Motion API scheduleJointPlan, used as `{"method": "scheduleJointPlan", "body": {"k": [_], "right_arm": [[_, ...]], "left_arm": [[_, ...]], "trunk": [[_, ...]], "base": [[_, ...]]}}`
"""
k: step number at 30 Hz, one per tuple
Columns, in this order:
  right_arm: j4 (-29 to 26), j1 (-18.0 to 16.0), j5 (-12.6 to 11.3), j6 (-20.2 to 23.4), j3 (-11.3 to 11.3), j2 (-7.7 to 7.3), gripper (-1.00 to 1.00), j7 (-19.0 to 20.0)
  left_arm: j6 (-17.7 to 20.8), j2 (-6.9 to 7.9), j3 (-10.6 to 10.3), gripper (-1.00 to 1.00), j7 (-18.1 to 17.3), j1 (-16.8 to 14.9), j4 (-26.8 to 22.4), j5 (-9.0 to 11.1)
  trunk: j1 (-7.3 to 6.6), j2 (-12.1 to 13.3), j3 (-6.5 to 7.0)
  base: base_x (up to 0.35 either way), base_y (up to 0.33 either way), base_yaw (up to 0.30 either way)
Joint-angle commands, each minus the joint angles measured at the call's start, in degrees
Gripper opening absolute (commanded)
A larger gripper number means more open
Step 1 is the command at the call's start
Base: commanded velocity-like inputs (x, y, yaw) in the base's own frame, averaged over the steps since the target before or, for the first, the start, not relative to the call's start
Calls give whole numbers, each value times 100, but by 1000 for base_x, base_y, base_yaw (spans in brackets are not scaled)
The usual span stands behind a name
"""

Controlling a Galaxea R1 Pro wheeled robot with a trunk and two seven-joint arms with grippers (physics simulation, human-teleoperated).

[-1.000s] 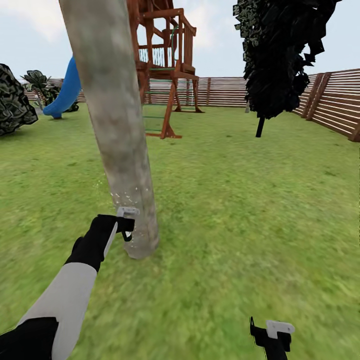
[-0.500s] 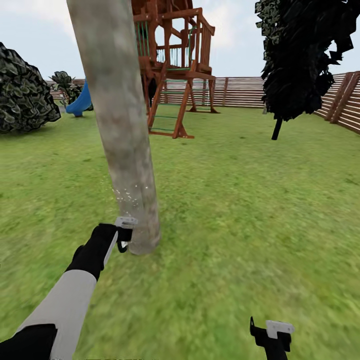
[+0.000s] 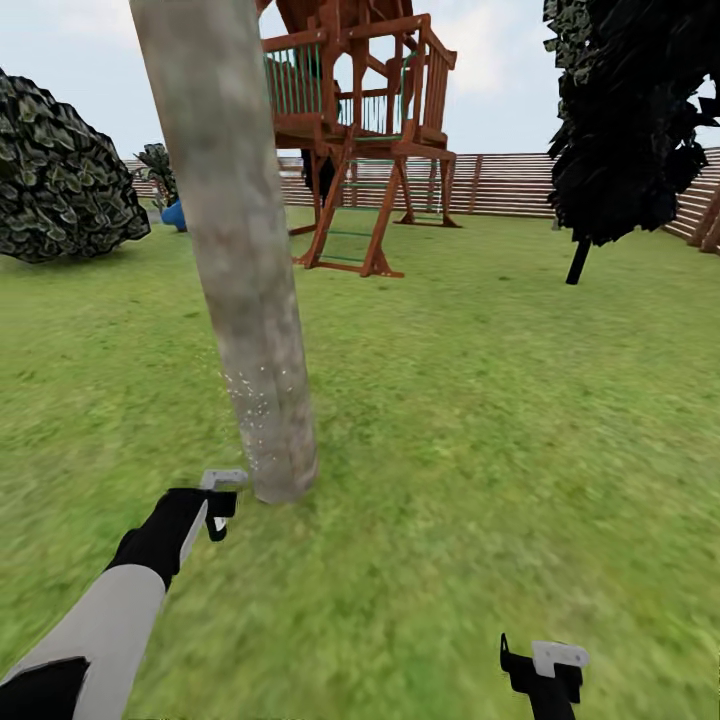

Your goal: In the garden, pick up the pesticide atomizer on the floor and spray pesticide onto both trees until each tree trunk is fully covered.

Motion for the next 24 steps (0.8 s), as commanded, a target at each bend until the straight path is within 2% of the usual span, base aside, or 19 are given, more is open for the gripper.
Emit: {"method": "scheduleJointPlan", "body": {"k": [1,3,6,11,19,24], "right_arm": [[2,-2,39,-11,-21,1,100,-16],[1,-4,46,-12,-17,9,100,-13],[0,-1,48,-12,-18,11,100,-12],[0,-4,42,-12,-16,5,100,-12],[0,-4,48,-12,-12,10,100,-12],[0,0,48,-12,-12,4,100,-12]], "left_arm": [[-182,-23,61,-100,-28,31,0,-32],[-289,-47,75,-100,0,52,7,-30],[-343,-37,88,-100,31,278,-12,-18],[-357,-72,76,-100,54,304,4,-12],[-356,-73,76,-100,56,308,7,-3],[-357,-81,76,-100,56,309,7,-3]], "trunk": [[-1,-2,-4],[-1,-2,-4],[-1,-2,-4],[-1,-2,-4],[-1,-2,-4],[-1,-2,-4]], "base": [[59,-275,36],[72,-275,14],[45,-275,2],[3,-186,9],[6,-11,247],[98,-206,47]]}}
